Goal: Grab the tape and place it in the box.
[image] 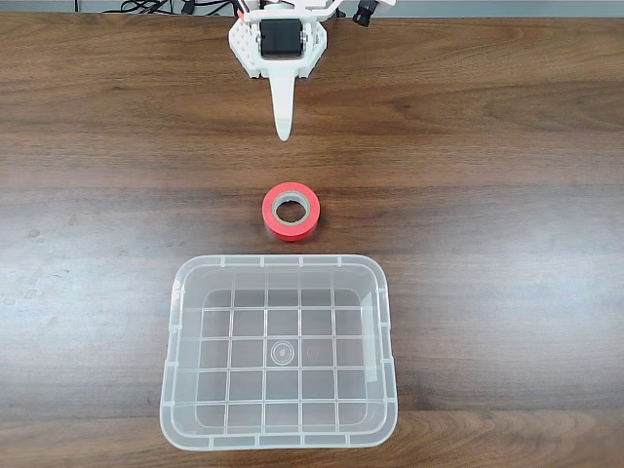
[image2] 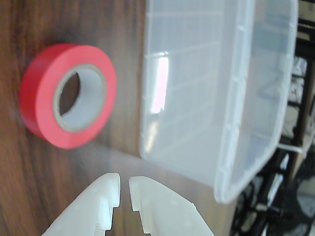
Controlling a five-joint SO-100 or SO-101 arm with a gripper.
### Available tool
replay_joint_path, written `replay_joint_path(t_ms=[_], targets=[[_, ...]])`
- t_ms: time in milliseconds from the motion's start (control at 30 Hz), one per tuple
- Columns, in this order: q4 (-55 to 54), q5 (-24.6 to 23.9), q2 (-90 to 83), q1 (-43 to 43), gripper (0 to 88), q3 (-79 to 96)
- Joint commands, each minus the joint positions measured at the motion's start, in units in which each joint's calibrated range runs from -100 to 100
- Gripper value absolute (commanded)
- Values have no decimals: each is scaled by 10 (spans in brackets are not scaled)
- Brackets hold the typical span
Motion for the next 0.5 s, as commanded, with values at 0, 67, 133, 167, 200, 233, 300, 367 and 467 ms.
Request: replay_joint_path(t_ms=[0, 67, 133, 167, 200, 233, 300, 367, 467], targets=[[-9, 18, 9, 22, 12, -95], [9, 24, 35, 22, 12, -142], [31, 27, 86, 25, 12, -196], [40, 27, 121, 25, 12, -227], [48, 24, 155, 25, 13, -258], [56, 22, 199, 25, 13, -294], [72, 22, 286, 25, 13, -366], [87, 22, 378, 25, 13, -437], [114, 21, 510, 24, 13, -530]])
